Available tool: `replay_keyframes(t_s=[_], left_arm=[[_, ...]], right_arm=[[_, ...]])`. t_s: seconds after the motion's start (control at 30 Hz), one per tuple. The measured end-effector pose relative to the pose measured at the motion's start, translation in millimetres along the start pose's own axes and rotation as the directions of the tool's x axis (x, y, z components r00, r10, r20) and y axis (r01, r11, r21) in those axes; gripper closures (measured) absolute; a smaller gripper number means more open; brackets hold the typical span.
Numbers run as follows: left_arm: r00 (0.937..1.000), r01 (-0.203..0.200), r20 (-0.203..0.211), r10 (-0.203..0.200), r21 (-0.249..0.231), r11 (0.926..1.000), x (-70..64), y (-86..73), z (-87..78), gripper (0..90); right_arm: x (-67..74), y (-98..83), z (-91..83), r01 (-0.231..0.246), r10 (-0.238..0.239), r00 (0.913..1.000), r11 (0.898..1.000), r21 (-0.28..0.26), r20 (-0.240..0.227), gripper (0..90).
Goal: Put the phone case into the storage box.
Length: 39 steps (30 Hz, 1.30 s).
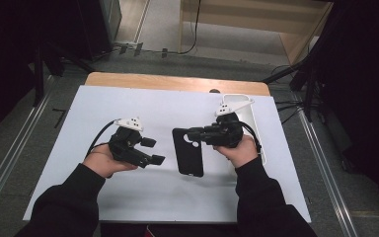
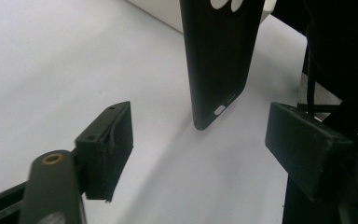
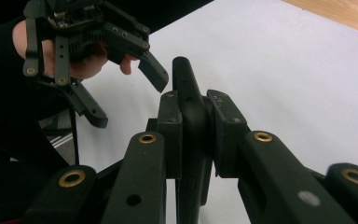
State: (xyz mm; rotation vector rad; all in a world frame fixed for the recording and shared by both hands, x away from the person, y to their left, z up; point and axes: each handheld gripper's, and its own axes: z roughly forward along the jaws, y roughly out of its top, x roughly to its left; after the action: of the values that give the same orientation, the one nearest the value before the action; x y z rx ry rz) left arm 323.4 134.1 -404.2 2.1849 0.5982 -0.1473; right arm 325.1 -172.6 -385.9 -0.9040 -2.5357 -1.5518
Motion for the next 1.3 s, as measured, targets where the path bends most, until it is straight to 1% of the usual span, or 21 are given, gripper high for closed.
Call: replay_keyframes(t_s=[0.07,0.1,0.13,0.17,0.23,0.27,0.3,0.33,0.4,0.47,0.5,0.53,0.57,0.6,0.7,0.77,0.9,1.0,1.1,1.17,1.3], left_arm=[[0.9999,0.016,0.005,-0.016,-0.001,0.9999,0.4,1.2,-1.2,25.5],[0.9998,0.019,-0.002,-0.019,-0.012,0.9997,0.7,1.7,-1.4,26.0],[0.9999,0.009,-0.007,-0.009,-0.020,0.9998,0.0,2.1,-2.1,26.4],[0.9999,-0.011,-0.011,0.011,-0.014,0.9998,-1.0,2.5,-2.2,28.6],[0.9996,-0.022,-0.017,0.022,-0.001,0.9998,-2.8,3.2,-1.3,28.5],[0.9992,-0.036,-0.018,0.036,0.005,0.9994,-3.5,3.7,-1.1,28.6],[0.9990,-0.043,-0.013,0.043,0.008,0.9990,-4.0,4.3,-0.9,28.6],[0.9989,-0.044,-0.014,0.044,-0.002,0.9990,-4.3,4.9,-0.5,28.9],[0.9992,-0.040,0.008,0.040,-0.015,0.9991,-3.2,6.4,-0.9,30.3],[0.9993,-0.026,0.026,0.026,-0.024,0.9994,-2.0,7.6,-2.1,30.3],[0.9993,-0.024,0.029,0.025,-0.023,0.9994,-1.5,7.9,-2.7,30.3],[0.9992,-0.020,0.033,0.020,-0.009,0.9998,-1.0,8.5,-3.3,30.5],[0.9996,-0.016,0.025,0.016,0.004,0.9999,-0.7,9.5,-3.8,35.0],[0.9996,-0.018,0.023,0.018,0.002,0.9998,-0.9,10.0,-3.8,36.2],[0.9982,-0.039,0.047,0.038,0.002,0.9993,-1.2,14.0,-5.6,36.3],[0.9962,-0.067,0.055,0.067,-0.001,0.9977,-1.9,17.5,-6.7,36.3],[0.9925,-0.095,0.077,0.095,-0.005,0.9955,-0.9,23.2,-7.9,36.4],[0.9913,-0.093,0.093,0.093,-0.004,0.9956,0.6,27.2,-7.2,36.4],[0.9896,-0.103,0.100,0.103,-0.006,0.9947,2.3,29.8,-7.1,36.4],[0.9893,-0.100,0.105,0.101,-0.011,0.9949,2.7,31.0,-6.7,36.4],[0.9862,-0.111,0.123,0.111,-0.006,0.9938,4.0,33.0,-5.1,36.4]], right_arm=[[0.1,0.2,0.6,0.001,0.000,1.0000,1.000,0.004,-0.008,74.5],[-0.1,0.2,0.8,0.002,-0.002,1.0000,1.000,0.005,-0.009,74.5],[-0.4,0.1,1.2,0.004,-0.004,0.9999,1.000,0.005,-0.011,74.5],[-0.6,0.0,1.5,0.006,-0.006,0.9999,1.000,0.008,-0.014,74.5],[-0.7,-0.1,2.2,0.008,-0.008,0.9998,1.000,0.009,-0.019,74.5],[-0.8,-0.1,2.4,0.008,-0.008,0.9998,1.000,0.010,-0.020,74.4],[-1.0,-0.2,2.5,0.005,-0.005,0.9997,1.000,0.011,-0.026,74.5],[-1.3,-0.2,2.8,0.005,-0.005,0.9994,1.000,0.012,-0.033,74.5],[-1.8,-0.6,3.3,0.009,-0.008,0.9992,1.000,0.016,-0.040,74.5],[-2.1,-1.0,4.0,0.010,-0.009,0.9990,1.000,0.019,-0.044,74.5],[-2.3,-1.2,4.2,0.014,-0.013,0.9989,1.000,0.021,-0.045,74.5],[-2.8,-1.3,4.3,0.022,-0.021,0.9987,1.000,0.021,-0.047,74.5],[-2.9,-1.4,4.4,0.026,-0.025,0.9983,0.999,0.022,-0.053,74.5],[-3.1,-1.4,4.6,0.035,-0.034,0.9977,0.999,0.022,-0.059,74.5],[-3.9,-0.9,5.9,0.056,-0.054,0.9959,0.998,0.018,-0.072,74.4],[-4.9,0.2,6.9,0.068,-0.066,0.9946,0.997,0.023,-0.081,74.5],[-5.8,1.2,8.5,0.079,-0.076,0.9916,0.996,0.031,-0.105,74.5],[-5.5,2.1,10.9,0.093,-0.087,0.9880,0.995,0.041,-0.128,74.4],[-4.0,3.3,13.6,0.115,-0.106,0.9839,0.992,0.054,-0.144,74.5],[-2.8,4.2,14.9,0.129,-0.119,0.9807,0.990,0.056,-0.155,74.4],[-2.1,5.7,17.8,0.149,-0.137,0.9752,0.987,0.061,-0.174,74.5]])
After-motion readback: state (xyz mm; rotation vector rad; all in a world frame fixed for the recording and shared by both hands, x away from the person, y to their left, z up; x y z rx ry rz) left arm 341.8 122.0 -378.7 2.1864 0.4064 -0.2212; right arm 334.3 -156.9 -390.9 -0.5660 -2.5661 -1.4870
